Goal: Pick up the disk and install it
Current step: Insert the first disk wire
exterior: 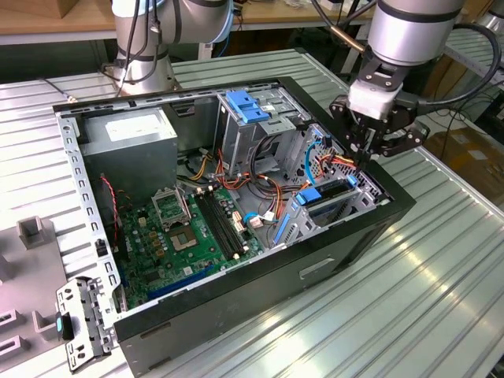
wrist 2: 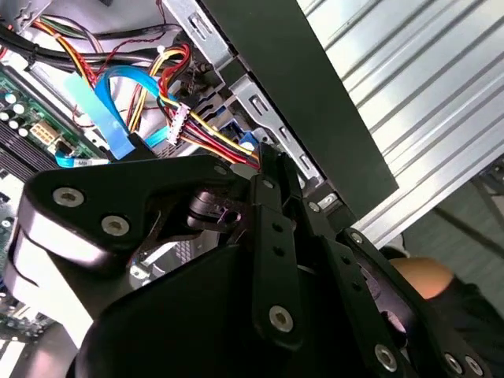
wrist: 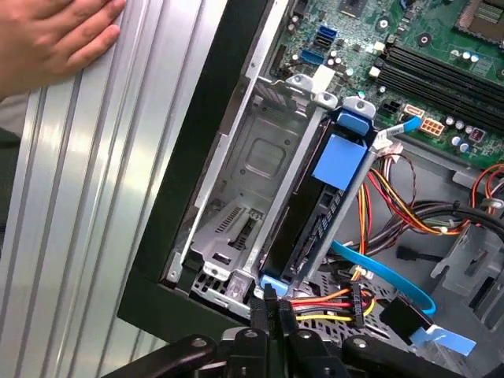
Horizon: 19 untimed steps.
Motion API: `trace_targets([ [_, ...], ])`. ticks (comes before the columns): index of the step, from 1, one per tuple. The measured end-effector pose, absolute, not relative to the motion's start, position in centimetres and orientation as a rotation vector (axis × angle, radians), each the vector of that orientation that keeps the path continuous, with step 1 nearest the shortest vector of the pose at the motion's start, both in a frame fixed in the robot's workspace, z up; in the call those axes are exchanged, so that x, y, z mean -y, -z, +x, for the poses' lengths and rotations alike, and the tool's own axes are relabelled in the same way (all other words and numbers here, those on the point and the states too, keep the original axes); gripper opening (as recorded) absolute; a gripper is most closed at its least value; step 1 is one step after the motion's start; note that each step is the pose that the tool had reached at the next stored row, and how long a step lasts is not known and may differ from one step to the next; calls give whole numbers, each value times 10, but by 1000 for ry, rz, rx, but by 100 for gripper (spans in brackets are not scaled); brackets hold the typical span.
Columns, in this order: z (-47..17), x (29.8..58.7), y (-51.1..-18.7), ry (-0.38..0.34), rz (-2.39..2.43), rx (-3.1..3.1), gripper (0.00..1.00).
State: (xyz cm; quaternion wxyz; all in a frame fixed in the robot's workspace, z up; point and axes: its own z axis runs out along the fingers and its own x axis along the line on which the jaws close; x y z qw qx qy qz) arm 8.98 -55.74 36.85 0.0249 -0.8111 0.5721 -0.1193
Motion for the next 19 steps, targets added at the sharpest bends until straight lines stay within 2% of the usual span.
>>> trace_targets([
  [19, 82, 557, -362, 376, -2310, -2063, 16],
])
